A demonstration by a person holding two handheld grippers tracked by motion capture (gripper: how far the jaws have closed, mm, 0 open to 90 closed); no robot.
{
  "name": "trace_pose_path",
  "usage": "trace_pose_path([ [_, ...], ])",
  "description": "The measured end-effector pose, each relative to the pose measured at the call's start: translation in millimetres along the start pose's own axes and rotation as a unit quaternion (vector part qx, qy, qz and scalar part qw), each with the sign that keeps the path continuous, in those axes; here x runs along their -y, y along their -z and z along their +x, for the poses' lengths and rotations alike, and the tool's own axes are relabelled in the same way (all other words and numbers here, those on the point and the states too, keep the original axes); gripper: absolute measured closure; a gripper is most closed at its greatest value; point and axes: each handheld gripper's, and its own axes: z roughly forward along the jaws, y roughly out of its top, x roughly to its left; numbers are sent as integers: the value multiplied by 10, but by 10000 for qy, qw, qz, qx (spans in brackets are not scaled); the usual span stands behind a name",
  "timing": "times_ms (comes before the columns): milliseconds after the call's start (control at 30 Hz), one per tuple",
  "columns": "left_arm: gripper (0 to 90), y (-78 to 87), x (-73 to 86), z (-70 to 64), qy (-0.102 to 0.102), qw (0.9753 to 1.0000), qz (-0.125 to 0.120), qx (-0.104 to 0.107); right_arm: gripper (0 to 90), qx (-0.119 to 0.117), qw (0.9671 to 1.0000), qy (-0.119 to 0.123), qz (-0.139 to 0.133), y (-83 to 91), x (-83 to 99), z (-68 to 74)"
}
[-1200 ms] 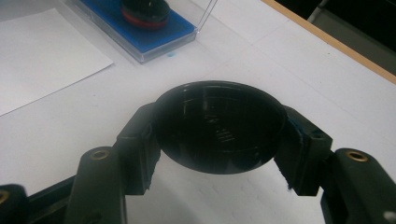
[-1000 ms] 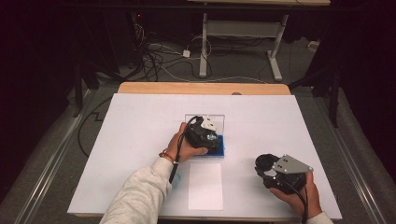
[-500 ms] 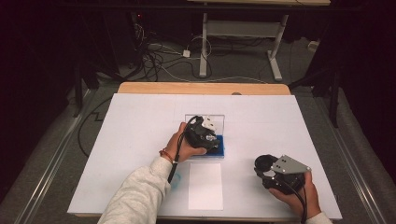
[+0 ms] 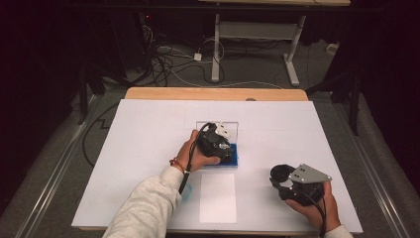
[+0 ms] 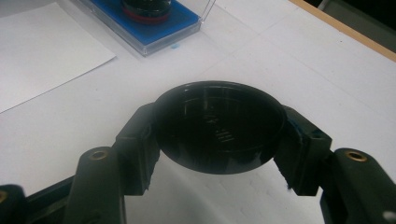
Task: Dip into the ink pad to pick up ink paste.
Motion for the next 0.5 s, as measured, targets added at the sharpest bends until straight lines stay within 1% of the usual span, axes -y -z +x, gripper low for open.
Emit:
trace_pose_path([
  [200, 546, 1, -1, -2, -26, 10000, 14, -9, 386, 30, 10000, -3, -7, 6, 0, -4],
  [300, 546, -1, 2, -6, -7, 10000, -10, -23, 387, -20, 10000, -1, -35, 18, -9, -5],
  [333, 546, -2, 3, -7, -2, 10000, -16, -28, 388, -25, 10000, -25, -52, 20, -10, -1],
  [500, 546, -4, 8, -5, 13, 10000, -37, -21, 388, -29, 10000, 9, -90, 39, -17, -12],
])
